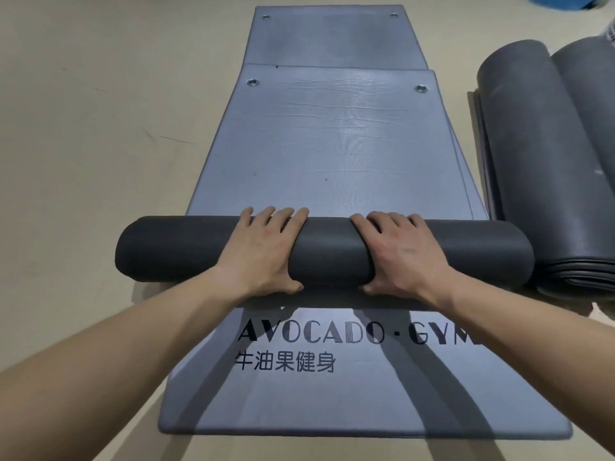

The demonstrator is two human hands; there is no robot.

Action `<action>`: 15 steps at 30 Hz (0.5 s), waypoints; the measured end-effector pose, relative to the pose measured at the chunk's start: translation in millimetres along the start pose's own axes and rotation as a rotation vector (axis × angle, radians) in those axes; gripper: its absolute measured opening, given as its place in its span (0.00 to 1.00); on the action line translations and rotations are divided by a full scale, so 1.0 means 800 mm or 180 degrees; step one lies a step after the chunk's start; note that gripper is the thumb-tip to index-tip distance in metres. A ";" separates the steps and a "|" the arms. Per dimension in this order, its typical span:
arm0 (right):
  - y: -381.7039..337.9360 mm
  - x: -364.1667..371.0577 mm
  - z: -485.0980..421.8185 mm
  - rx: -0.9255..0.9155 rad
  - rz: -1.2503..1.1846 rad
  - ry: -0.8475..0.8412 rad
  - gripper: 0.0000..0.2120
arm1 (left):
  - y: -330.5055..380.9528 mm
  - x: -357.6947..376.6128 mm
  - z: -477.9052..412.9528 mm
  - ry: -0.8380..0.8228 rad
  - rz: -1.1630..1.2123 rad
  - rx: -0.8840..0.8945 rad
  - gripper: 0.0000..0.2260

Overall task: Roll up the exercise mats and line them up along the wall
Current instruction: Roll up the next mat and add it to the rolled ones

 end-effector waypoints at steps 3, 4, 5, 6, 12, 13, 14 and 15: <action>0.006 -0.025 -0.017 -0.0043 -0.0140 -0.0248 0.51 | -0.005 -0.001 0.002 0.0164 -0.0119 -0.0036 0.54; 0.008 -0.034 -0.019 -0.0042 -0.0223 -0.0332 0.50 | -0.009 -0.012 -0.002 0.0102 -0.0067 -0.0019 0.52; 0.012 -0.043 -0.020 -0.0036 -0.0324 -0.0463 0.48 | -0.012 -0.025 -0.006 -0.0005 0.0014 0.0002 0.49; 0.016 -0.050 -0.019 -0.0046 -0.0449 -0.0646 0.48 | -0.012 -0.036 -0.010 -0.0167 0.0106 0.0046 0.48; 0.000 -0.037 0.023 -0.0048 -0.0722 -0.1153 0.57 | -0.007 -0.039 -0.017 -0.1507 0.0716 0.0464 0.48; -0.009 -0.027 0.032 0.0046 -0.0504 -0.0843 0.60 | -0.009 -0.040 -0.023 -0.1635 0.0896 0.0419 0.48; -0.017 -0.018 0.038 0.0115 -0.0306 -0.0610 0.61 | -0.012 -0.041 -0.030 -0.1777 0.1070 0.0359 0.49; -0.021 -0.011 0.039 0.0148 -0.0181 -0.0506 0.62 | -0.015 -0.040 -0.035 -0.1877 0.1188 0.0301 0.50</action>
Point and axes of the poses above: each hand's wrist, its own z-axis away from the middle knuckle, its own x-axis out of the palm, y = z × x, the point moved 1 cm from there along -z, towards the middle knuckle, and after that the axes turned 8 degrees about -y, right-handed, at the moved point
